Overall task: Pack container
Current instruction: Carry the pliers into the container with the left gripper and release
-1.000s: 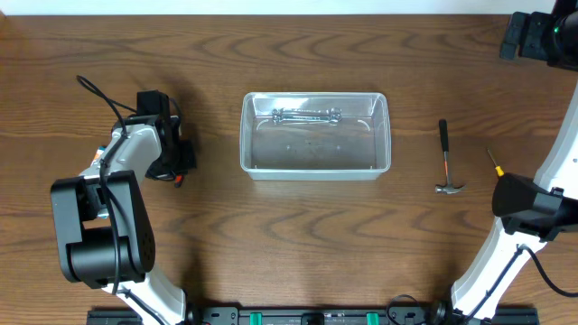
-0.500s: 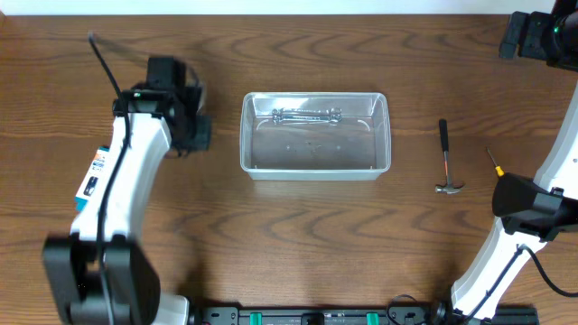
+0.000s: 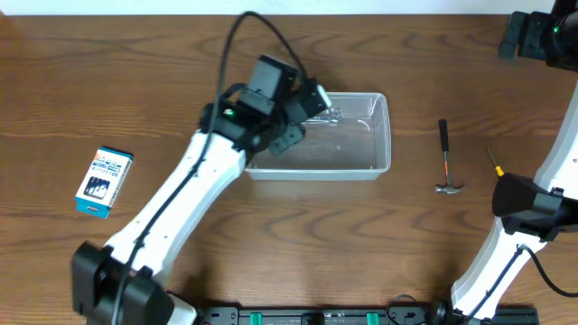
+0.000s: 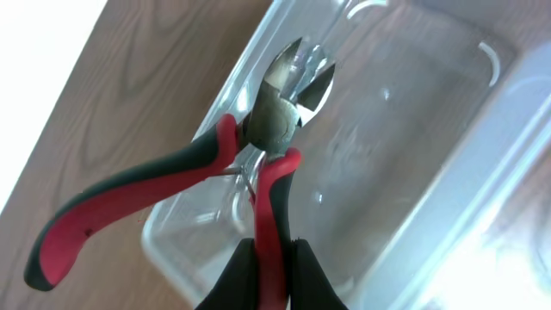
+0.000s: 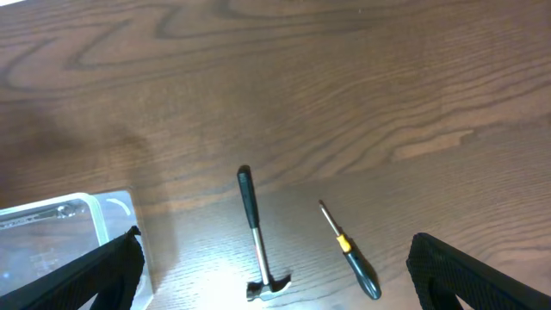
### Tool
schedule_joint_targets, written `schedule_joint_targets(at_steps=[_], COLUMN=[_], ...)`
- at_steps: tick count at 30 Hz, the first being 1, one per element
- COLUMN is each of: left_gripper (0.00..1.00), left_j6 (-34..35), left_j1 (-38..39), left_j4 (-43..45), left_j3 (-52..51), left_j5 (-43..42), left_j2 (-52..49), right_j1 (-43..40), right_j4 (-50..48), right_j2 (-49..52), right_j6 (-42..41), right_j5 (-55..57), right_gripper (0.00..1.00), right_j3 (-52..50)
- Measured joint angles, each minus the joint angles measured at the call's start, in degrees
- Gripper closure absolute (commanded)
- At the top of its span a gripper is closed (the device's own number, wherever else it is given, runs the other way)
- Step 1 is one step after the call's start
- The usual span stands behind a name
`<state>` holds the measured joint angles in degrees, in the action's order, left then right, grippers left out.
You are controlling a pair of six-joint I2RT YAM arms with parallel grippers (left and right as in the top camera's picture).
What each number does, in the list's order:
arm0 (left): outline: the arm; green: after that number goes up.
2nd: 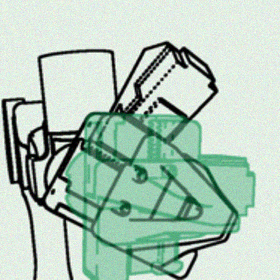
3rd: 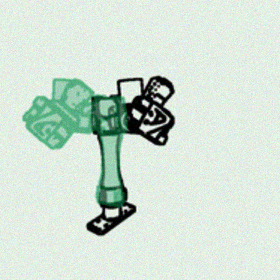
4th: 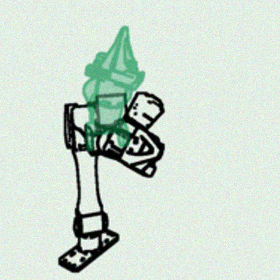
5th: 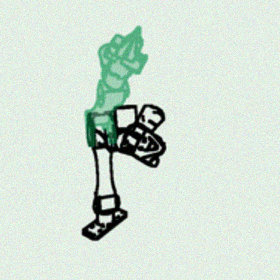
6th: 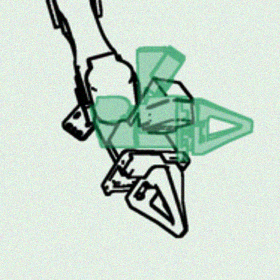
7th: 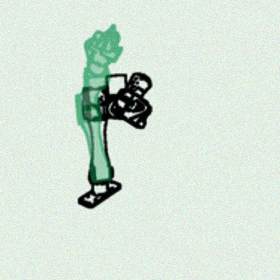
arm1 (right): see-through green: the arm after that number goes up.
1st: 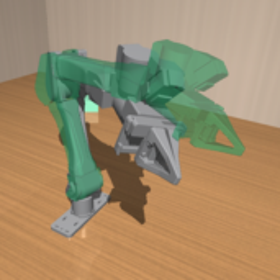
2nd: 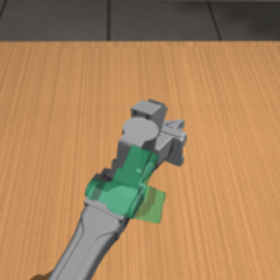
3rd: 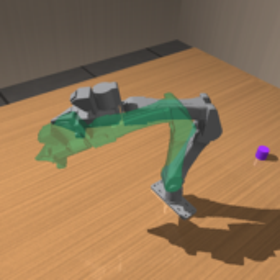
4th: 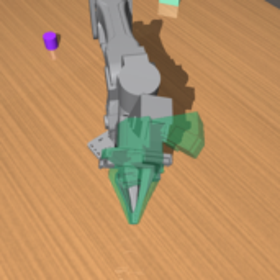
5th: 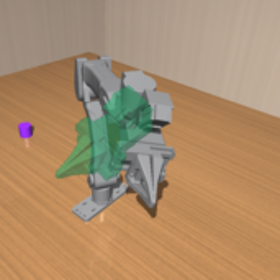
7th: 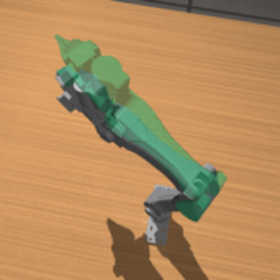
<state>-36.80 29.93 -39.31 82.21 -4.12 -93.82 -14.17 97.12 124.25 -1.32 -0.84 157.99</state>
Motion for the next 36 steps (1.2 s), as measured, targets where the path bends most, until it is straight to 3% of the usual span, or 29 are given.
schedule_joint_targets(at_steps=[17,20,24,31,36], left_gripper=[0.93,0.67,0.57,0.55,0.50], left_j6=[-1.64,-2.10,-2.08,-1.95,-0.55], left_j1=[0.13,0.13,0.13,0.13,0.00], left_j4=[1.99,1.68,0.85,0.00,-1.99], left_j3=[-0.02,-0.02,-0.02,-0.02,0.24], left_j5=[0.00,0.04,0.00,1.16,8.00], left_j2=[-18.80,-19.41,-19.45,-19.17,-13.31], right_j1=[0.00,0.00,0.00,0.00,0.00], right_j4=[-0.02,0.00,-0.02,-0.02,-0.02], right_j2=[0.00,0.00,0.00,0.00,0.00], right_j6=[0.00,0.00,0.00,0.00,0.00], right_j5=[-0.92,-0.92,-0.94,-0.94,-1.40], right_gripper=[0.01,0.01,0.01,0.01,0.01], right_j3=[0.00,0.00,0.00,0.00,0.00])
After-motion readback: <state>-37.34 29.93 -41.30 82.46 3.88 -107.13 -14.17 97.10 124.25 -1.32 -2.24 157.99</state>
